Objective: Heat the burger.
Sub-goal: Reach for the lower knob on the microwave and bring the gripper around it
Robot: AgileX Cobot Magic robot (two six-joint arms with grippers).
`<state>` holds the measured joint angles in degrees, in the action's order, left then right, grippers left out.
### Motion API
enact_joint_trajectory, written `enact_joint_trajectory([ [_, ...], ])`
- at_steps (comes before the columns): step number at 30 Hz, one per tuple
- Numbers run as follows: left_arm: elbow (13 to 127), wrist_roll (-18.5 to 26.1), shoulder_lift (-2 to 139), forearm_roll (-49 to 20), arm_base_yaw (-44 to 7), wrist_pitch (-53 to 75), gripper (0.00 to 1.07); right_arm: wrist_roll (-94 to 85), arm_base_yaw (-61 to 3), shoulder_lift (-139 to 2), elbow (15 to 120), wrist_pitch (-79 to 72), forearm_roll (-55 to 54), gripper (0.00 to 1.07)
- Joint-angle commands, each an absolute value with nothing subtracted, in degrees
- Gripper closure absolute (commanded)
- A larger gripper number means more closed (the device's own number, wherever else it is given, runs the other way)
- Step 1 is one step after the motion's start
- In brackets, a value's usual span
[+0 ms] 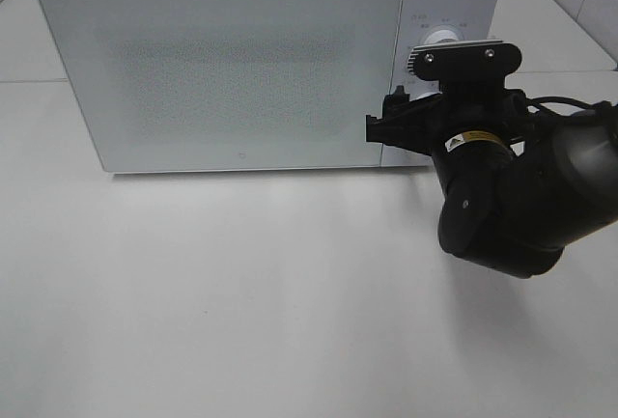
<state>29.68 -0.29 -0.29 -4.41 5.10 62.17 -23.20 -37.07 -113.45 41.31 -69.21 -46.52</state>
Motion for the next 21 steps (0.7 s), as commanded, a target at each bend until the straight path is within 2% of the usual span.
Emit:
enact_joint_trajectory([
  [1, 29.62, -0.29, -1.15, -4.53, 5.27, 61.31, 0.06, -22.92, -36.67, -114.19, 42.63, -74.03, -46.24, 0.31],
  [21, 29.62, -0.29, -1.15, -4.53, 5.27, 61.31, 0.06, -18.45, -36.61, -119.18, 45.89, -74.66, -46.29, 0.31],
])
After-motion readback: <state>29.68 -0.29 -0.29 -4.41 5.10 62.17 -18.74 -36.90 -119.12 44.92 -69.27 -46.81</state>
